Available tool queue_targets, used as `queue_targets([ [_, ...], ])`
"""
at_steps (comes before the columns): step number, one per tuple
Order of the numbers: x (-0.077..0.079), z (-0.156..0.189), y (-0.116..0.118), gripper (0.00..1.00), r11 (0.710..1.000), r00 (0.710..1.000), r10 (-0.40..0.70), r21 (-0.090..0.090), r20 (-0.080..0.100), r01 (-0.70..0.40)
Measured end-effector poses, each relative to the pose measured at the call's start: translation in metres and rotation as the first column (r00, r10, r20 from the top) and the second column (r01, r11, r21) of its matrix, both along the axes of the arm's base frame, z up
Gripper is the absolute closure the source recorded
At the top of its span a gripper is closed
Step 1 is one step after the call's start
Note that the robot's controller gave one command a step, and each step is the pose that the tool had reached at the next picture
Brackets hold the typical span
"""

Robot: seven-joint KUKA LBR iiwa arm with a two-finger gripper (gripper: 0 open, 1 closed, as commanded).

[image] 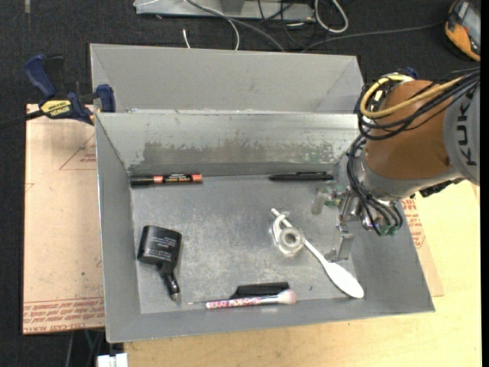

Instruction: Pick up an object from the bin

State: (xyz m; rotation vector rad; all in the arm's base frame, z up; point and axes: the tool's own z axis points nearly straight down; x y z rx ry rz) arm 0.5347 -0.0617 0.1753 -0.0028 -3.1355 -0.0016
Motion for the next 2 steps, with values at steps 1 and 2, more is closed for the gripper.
queue_targets([
  [1, 0.002, 0.003, 0.0, 0.0, 1.0, 1.0, 0.002, -0.001, 0.007, -0.002],
  [2, -0.047, -0.108, -0.036, 0.0, 0.984, 0.984, -0.181, 0.001, 0.008, 0.181],
])
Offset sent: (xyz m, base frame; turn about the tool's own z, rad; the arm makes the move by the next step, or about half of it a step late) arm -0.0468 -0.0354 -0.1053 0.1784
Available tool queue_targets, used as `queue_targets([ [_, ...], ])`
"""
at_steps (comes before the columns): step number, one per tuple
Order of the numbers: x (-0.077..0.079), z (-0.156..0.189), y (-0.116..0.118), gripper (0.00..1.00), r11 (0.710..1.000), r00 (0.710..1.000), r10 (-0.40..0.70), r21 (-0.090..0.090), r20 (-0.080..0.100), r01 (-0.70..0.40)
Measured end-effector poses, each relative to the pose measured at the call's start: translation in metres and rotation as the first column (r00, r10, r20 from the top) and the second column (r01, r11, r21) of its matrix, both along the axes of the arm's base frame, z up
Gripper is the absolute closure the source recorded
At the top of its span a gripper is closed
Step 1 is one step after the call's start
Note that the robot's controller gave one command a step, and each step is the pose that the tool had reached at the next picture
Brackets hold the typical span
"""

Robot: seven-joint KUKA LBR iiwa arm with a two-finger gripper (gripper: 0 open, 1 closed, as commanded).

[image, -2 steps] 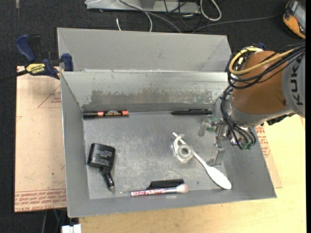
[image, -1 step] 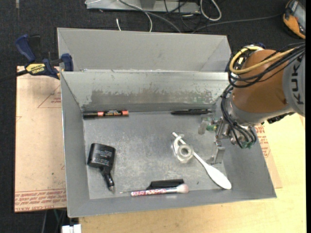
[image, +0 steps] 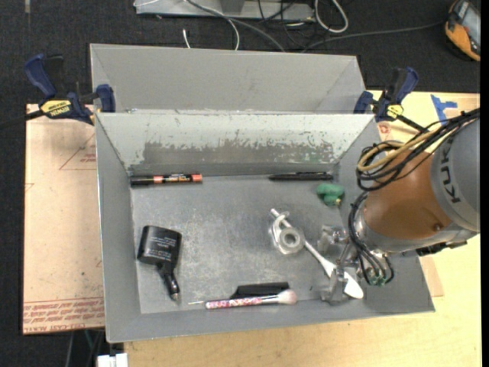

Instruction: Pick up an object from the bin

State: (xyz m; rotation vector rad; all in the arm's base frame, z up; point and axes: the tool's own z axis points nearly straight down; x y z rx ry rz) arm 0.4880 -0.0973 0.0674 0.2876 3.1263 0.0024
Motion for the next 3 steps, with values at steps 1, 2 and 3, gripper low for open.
queue_targets([
  [1, 0.001, 0.057, 0.024, 0.0, 0.972, 0.972, -0.236, 0.003, 0.011, 0.236],
  [2, 0.017, 0.032, -0.027, 0.0, 0.99, 0.99, -0.138, -0.001, 0.001, 0.138],
  [3, -0.004, 0.002, 0.004, 0.0, 0.902, 0.902, -0.431, 0.007, 0.008, 0.431],
])
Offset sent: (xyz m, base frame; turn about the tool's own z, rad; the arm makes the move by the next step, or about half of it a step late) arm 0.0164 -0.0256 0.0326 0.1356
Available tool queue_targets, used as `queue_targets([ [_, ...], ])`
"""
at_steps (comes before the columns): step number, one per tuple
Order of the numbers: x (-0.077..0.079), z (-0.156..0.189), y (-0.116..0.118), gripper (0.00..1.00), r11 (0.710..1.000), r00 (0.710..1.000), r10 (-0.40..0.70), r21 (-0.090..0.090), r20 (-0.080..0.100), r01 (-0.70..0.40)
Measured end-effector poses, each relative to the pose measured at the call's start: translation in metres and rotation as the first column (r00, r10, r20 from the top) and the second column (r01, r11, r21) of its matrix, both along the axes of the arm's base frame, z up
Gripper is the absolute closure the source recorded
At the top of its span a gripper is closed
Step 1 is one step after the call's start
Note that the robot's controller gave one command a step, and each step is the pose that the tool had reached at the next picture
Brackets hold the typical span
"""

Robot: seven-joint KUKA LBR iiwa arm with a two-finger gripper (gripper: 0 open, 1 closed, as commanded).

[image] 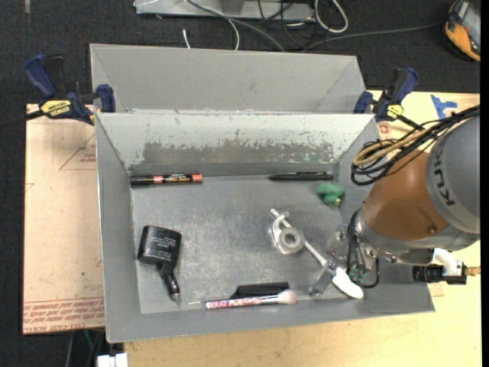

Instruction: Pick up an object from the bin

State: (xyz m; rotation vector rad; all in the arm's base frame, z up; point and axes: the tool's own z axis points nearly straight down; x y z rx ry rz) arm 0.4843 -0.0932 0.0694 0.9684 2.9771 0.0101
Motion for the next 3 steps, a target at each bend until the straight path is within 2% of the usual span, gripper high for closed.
queue_targets([
  [1, 0.002, 0.001, -0.041, 1.0, 0.989, 0.989, 0.15, -0.003, -0.006, -0.15],
  [2, 0.002, 0.001, -0.041, 1.0, 0.988, 0.988, 0.151, -0.003, -0.006, -0.151],
  [3, 0.001, 0.023, -0.04, 1.0, 0.988, 0.988, 0.152, -0.001, -0.009, -0.152],
])
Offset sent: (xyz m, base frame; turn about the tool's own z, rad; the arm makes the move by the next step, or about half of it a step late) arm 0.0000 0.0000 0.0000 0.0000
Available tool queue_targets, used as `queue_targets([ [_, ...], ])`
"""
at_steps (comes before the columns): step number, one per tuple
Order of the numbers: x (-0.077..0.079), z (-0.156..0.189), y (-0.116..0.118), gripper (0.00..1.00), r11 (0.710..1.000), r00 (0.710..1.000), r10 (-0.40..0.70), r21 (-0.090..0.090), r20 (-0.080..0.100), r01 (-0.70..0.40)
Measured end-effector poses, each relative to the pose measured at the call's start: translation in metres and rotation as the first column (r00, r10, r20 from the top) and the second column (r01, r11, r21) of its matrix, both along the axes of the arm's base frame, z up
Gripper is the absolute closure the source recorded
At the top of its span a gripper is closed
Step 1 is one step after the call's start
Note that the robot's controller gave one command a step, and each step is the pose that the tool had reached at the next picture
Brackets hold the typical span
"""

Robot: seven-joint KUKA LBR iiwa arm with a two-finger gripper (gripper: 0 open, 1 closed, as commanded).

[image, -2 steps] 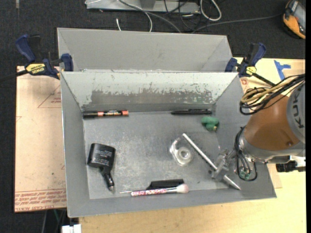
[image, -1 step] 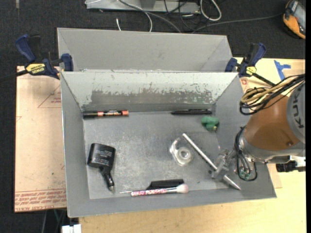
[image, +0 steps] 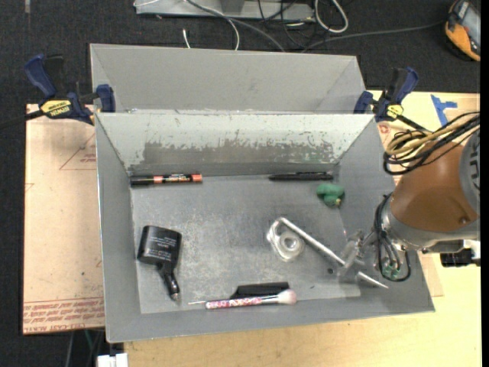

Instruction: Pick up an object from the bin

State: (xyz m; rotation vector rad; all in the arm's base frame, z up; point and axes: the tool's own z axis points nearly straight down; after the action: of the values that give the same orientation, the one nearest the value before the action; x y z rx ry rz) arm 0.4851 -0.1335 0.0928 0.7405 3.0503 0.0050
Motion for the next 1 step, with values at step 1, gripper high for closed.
queue_targets([
  [1, -0.0003, 0.0358, 0.0003, 1.0, 1.0, 1.0, 0.001, 0.001, -0.002, -0.001],
])
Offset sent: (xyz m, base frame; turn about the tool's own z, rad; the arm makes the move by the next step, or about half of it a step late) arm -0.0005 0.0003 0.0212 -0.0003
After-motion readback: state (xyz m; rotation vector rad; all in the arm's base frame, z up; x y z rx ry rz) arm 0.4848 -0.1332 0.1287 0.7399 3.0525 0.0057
